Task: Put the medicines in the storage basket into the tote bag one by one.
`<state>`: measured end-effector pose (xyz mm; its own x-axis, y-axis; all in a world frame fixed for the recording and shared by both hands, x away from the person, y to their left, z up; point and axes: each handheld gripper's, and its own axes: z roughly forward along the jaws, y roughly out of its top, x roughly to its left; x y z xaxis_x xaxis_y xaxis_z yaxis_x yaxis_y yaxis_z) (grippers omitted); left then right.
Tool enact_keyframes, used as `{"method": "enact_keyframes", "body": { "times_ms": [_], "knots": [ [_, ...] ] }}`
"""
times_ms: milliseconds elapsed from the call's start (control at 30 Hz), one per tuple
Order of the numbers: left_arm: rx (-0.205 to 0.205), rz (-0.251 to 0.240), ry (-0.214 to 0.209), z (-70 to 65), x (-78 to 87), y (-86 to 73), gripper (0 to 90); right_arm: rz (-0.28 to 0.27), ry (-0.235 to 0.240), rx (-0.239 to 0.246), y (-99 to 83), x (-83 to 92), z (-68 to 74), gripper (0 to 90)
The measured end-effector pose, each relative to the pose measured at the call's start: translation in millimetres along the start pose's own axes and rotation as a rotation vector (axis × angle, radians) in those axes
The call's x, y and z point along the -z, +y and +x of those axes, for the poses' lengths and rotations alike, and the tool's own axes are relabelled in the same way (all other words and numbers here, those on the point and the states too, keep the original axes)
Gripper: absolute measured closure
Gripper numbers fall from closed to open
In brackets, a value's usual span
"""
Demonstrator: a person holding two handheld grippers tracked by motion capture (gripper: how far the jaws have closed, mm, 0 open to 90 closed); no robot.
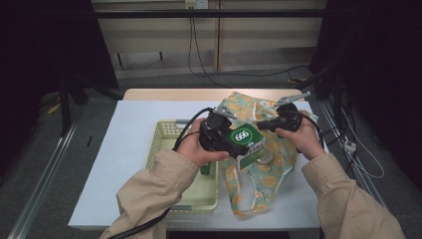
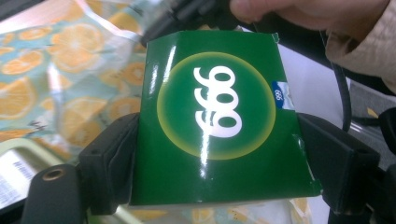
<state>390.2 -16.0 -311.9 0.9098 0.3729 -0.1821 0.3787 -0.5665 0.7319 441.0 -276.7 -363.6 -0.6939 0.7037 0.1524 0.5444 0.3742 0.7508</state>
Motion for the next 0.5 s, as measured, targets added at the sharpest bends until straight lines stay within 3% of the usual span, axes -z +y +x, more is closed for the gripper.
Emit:
{"method": "enact_keyframes", "body": {
  "times_ms": [267,500],
  "knots": [
    [-0.038,0.063,-0.023,-5.1,-26.2,-7.8,18.0,-0.002,0.003,-0.006,-0.2,0.1,-1.1,90.0],
    [-0.051,0.087,-0.047,-8.7,-45.6,-9.0,18.0,-0.003,0.004,-0.002,0.2,-0.5,-0.2,90.0]
  ]
}}
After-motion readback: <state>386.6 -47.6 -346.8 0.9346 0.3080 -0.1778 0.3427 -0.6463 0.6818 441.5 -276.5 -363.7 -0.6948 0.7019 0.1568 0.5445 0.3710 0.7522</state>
